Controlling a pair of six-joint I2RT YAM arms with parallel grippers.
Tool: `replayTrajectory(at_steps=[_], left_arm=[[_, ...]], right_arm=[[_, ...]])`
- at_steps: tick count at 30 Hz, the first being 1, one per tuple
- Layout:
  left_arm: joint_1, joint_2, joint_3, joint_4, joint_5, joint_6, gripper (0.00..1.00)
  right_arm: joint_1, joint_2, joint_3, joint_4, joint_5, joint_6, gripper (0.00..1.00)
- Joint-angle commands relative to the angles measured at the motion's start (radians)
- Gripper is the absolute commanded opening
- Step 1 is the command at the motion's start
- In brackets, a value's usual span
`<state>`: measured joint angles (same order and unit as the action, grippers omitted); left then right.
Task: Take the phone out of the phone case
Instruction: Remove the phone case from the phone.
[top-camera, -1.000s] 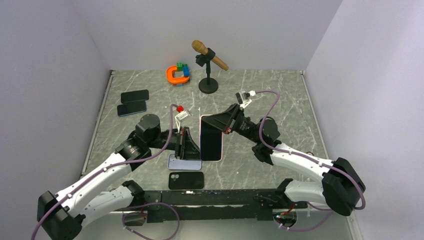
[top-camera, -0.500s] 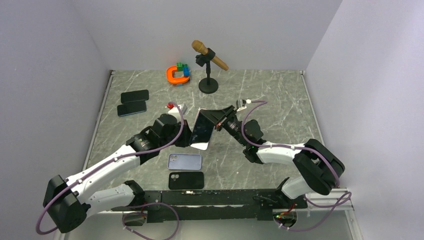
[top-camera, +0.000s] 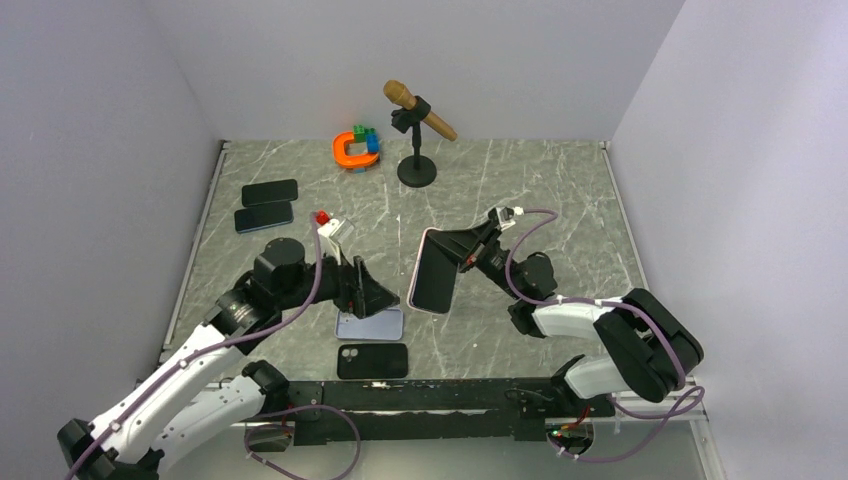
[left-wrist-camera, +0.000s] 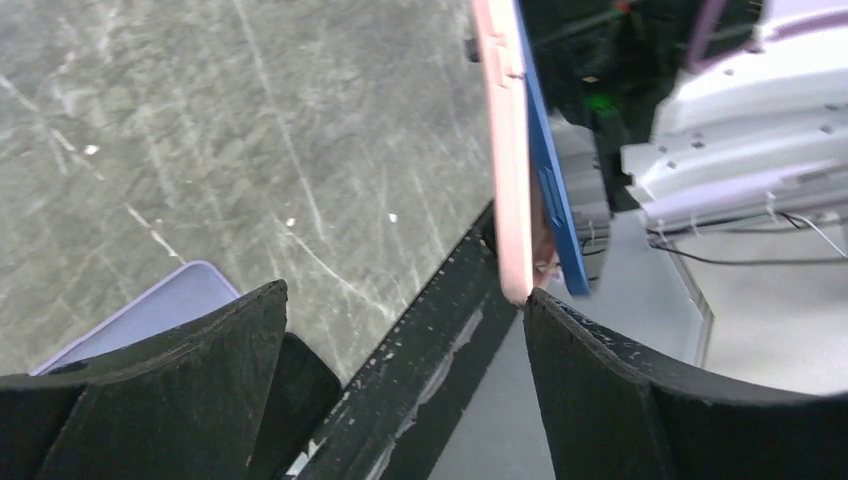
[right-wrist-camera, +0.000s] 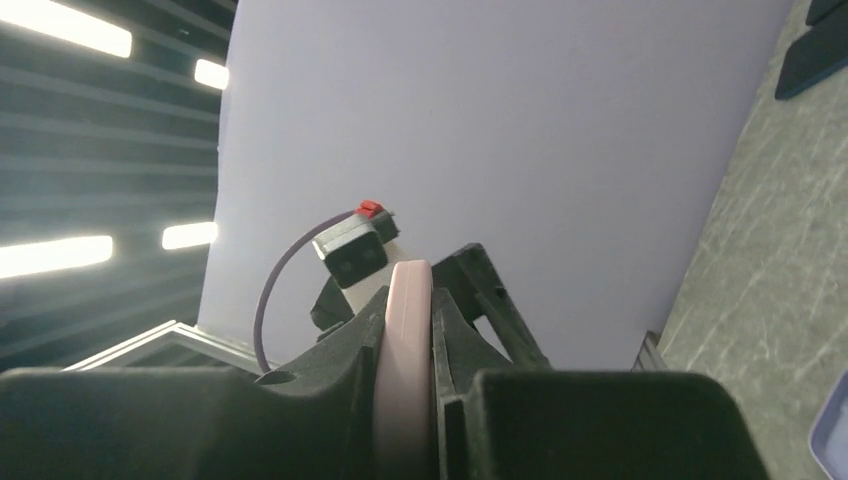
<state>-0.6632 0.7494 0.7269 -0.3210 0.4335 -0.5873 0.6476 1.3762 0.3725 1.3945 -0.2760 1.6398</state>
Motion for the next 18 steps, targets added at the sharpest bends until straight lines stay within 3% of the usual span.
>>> replayTrajectory(at_steps=[1, 4, 7, 10, 18], left_arm=[[0.011, -0.080, 0.021, -0.039, 0.167, 0.000, 0.86], [0.010, -0.117, 0.014, 0.040, 0.260, -0.097, 0.87], [0.006, -0.125, -0.086, 0.323, 0.376, -0.324, 0.88], [-0.006, -0.103, -0.180, 0.595, 0.414, -0.561, 0.77], [-0.127, -0.017, -0.222, 0.783, 0.343, -0.641, 0.71]], right_arm=[[-0.040, -0.050, -0.028, 0.223, -0.079, 0.081, 0.00], [-0.043, -0.059, -0.030, 0.200, -0.083, 0.067, 0.00], [-0.043, -0.075, -0.034, 0.155, -0.078, 0.039, 0.00], [-0.044, -0.092, -0.020, 0.109, -0.079, 0.021, 0.00], [-0.037, -0.149, -0.007, 0.035, -0.076, -0.012, 0.00]])
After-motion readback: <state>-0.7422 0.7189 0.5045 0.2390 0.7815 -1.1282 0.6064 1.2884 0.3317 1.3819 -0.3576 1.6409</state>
